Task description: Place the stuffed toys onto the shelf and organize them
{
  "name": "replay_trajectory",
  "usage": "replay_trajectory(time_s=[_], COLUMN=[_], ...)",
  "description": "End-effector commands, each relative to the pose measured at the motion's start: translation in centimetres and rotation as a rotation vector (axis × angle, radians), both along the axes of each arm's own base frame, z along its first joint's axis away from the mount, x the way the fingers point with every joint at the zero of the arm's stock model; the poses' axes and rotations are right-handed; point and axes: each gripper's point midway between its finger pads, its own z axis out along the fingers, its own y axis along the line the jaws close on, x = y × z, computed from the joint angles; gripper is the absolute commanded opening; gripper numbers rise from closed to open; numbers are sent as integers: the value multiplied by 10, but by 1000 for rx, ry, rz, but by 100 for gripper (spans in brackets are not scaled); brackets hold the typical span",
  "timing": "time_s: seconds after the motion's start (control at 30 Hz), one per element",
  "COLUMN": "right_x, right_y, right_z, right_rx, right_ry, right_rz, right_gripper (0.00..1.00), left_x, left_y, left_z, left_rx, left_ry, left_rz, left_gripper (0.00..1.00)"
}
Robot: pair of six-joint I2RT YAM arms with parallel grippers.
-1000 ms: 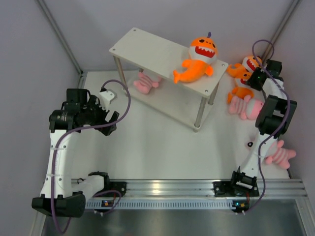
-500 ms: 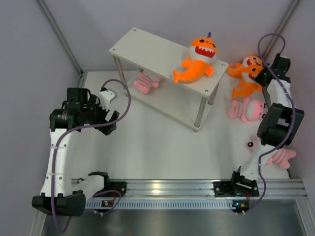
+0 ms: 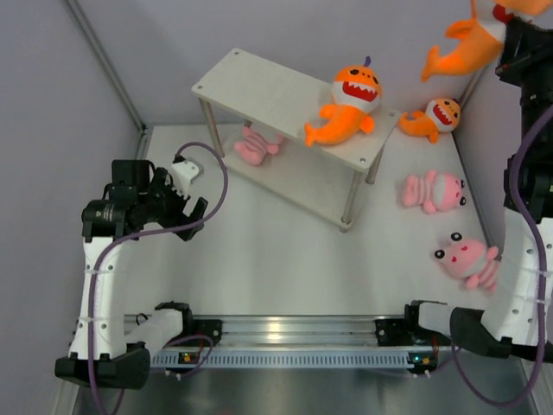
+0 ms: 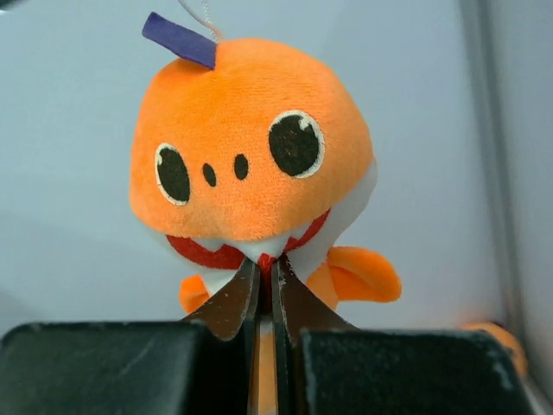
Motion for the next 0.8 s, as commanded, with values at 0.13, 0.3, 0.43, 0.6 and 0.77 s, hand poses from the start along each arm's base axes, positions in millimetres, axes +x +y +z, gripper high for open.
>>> replay_trajectory(time_s=[0.13, 0.3, 0.43, 0.6, 0.77], right_x=[27, 57, 85, 105, 109], right_y=[160, 259, 291, 304, 311], right_z=[8, 2, -17, -44, -67], right_rx=[102, 140, 232, 247, 227], right_ry=[20, 43, 80, 137, 194], right_rz=[428, 560, 585, 546, 539], right_gripper=[0, 0, 0, 0, 0], left_x=[-8, -11, -13, -15, -16], left_y=[-6, -7, -6, -4, -4], left_z=[19, 20, 19, 15, 13], left_rx=[-24, -29, -28, -16, -10], left_ry=[-71, -79, -81, -77, -77], left_rz=[-33, -30, -29, -30, -34], left_gripper=[99, 99, 99, 99, 99])
